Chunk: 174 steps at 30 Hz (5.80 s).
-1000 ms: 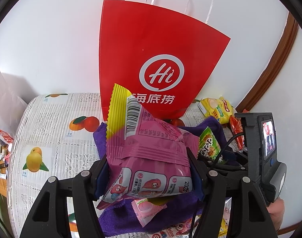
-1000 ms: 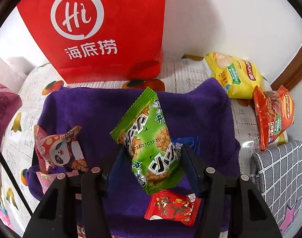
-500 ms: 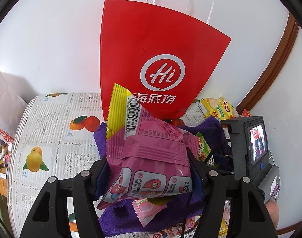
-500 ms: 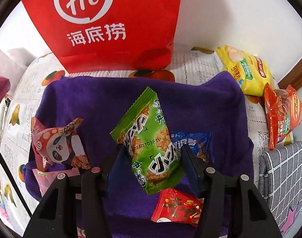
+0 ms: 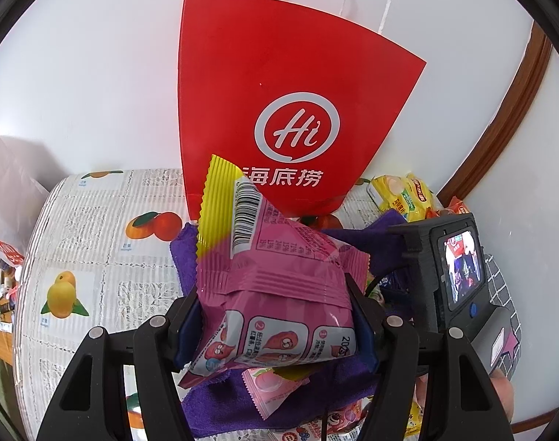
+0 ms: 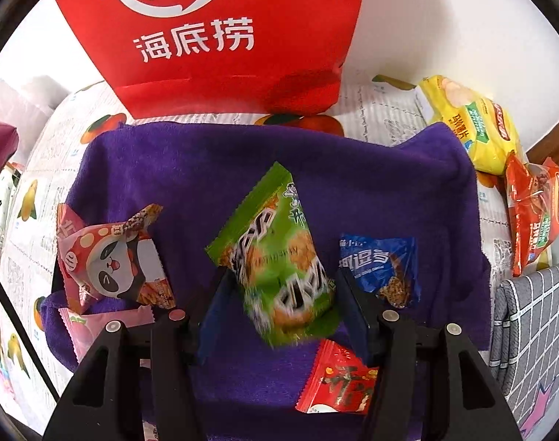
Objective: Organize snacks
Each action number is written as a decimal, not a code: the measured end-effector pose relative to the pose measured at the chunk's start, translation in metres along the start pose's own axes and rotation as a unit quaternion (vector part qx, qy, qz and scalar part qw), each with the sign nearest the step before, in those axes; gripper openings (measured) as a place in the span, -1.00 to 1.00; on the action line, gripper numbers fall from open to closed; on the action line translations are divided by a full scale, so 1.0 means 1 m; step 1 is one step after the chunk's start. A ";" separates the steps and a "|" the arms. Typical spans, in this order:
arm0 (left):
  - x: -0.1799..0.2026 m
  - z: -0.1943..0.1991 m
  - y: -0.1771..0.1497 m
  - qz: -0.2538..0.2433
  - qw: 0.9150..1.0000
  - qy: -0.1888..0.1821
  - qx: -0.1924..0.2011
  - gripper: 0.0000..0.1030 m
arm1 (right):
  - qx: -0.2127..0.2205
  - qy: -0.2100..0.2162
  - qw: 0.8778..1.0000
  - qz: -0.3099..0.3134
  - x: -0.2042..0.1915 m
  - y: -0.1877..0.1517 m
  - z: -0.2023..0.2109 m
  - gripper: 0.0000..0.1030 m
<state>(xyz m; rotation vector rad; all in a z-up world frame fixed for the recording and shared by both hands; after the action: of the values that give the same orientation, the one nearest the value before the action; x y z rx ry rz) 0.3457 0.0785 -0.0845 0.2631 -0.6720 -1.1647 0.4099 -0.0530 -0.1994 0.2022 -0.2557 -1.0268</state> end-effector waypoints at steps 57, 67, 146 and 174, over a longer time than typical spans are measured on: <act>0.034 -0.055 -0.041 -0.048 0.993 0.040 -0.103 0.37 | 0.128 -0.039 0.986 -0.095 0.081 -0.013 0.112 0.38; 0.031 -0.028 -0.024 -0.037 0.997 0.029 -0.053 0.37 | 0.145 -0.043 0.985 -0.085 0.074 -0.010 0.122 0.38; 0.015 0.045 -0.119 -0.144 0.987 0.068 0.013 0.37 | 0.146 -0.057 0.982 -0.103 0.037 -0.216 0.058 -0.15; -0.008 -0.007 -0.173 -0.177 0.981 0.060 -0.047 -0.83 | 0.155 -0.045 0.981 -0.109 0.037 -0.217 0.057 -0.13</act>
<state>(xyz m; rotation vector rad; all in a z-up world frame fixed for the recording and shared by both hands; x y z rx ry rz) 0.2173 0.0167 -0.1829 0.3797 -0.4721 -1.5028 0.2331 -0.1966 -0.2028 0.4743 -0.4844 -1.2123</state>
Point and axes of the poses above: each gripper's, at about its wrist camera, not at the fingertips, and z roughly against the way its jaws point, x to its right, y to its top, the point moved 4 cm from there along -z, roughly the way its jaws point, and after that the axes turned 14 degrees about z, right-handed, at the moved point
